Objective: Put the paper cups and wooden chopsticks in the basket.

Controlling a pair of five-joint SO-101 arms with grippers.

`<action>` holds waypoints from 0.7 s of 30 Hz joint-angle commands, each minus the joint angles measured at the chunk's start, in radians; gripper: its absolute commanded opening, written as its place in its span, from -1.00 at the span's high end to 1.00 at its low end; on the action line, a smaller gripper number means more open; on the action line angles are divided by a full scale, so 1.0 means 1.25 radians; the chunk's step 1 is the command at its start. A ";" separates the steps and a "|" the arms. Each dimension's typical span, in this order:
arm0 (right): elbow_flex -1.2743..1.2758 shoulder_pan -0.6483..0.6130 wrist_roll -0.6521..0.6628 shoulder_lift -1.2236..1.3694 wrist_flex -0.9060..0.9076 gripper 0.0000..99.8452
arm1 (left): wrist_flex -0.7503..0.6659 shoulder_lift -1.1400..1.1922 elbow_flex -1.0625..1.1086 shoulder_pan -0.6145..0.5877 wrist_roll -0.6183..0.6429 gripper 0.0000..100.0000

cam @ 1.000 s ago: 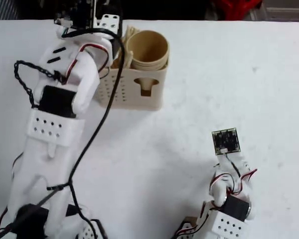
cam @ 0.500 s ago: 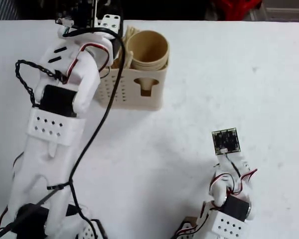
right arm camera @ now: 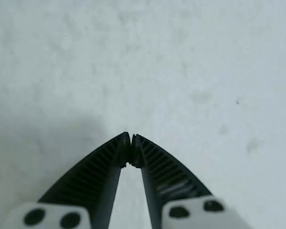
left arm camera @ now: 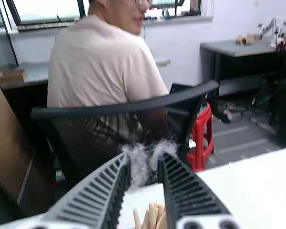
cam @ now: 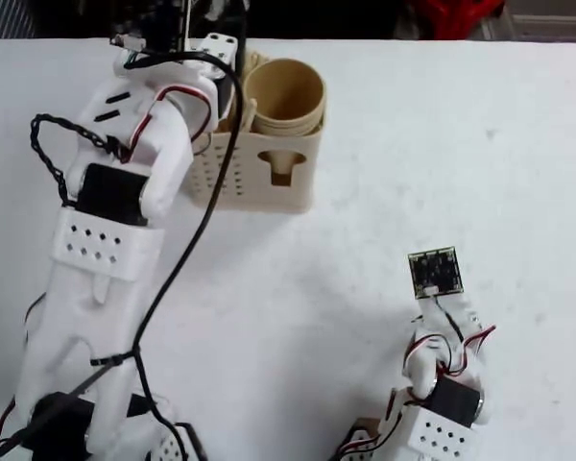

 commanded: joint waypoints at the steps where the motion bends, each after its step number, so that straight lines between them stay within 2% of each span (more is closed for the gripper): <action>1: 0.005 0.007 0.001 -0.009 -0.010 0.96 | 0.074 -0.024 -0.021 -0.014 0.002 0.77; 10: 0.005 0.007 0.001 -0.009 -0.010 0.96 | 0.362 -0.269 -0.011 -0.007 0.002 0.76; 13: 0.005 0.007 0.001 -0.009 -0.010 0.96 | 0.459 -0.349 0.042 -0.014 0.002 0.76; 16: 0.005 0.007 0.001 -0.009 -0.010 0.96 | 0.495 -0.438 0.173 -0.014 0.001 0.76; 21: 0.005 0.007 0.001 -0.009 -0.010 0.96 | 0.455 -0.619 0.447 -0.014 0.001 0.76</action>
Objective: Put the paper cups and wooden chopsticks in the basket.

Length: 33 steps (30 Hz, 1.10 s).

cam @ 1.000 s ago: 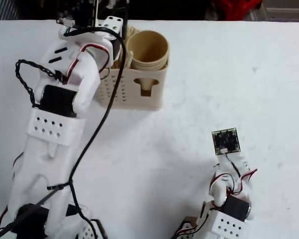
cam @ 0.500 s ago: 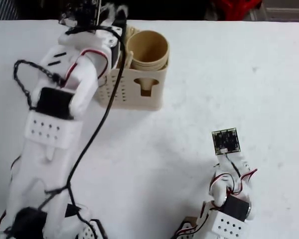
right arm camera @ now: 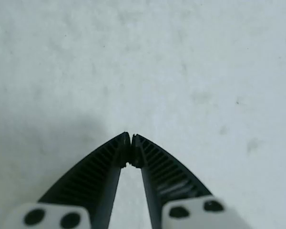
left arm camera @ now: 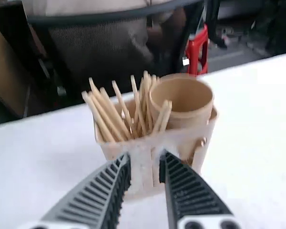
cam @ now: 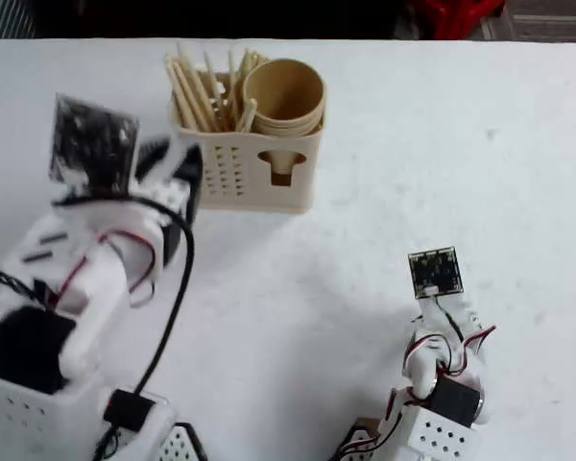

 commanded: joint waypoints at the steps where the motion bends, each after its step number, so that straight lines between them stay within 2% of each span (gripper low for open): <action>1: 0.005 0.007 0.001 -0.009 -0.010 0.96 | -0.059 -0.177 0.241 -0.007 0.002 0.76; 10: 0.005 0.007 0.001 -0.009 -0.010 0.96 | -0.394 -0.579 0.757 -0.121 0.002 0.76; 14: 0.005 0.007 0.001 -0.009 -0.010 0.96 | -0.420 -0.704 0.928 -0.179 0.004 0.76; 18: 0.005 0.007 0.001 -0.009 -0.010 0.96 | -0.421 -0.688 1.053 -0.219 0.002 0.76; 24: 0.005 0.007 0.001 -0.009 -0.010 0.96 | -0.319 -0.687 1.074 -0.299 0.002 0.76; 30: 0.005 0.007 0.001 -0.009 -0.010 0.96 | -0.038 -0.687 1.074 -0.312 0.002 0.77; 33: 0.005 0.007 0.001 -0.009 -0.010 0.96 | 0.064 -0.687 1.074 -0.312 0.005 0.77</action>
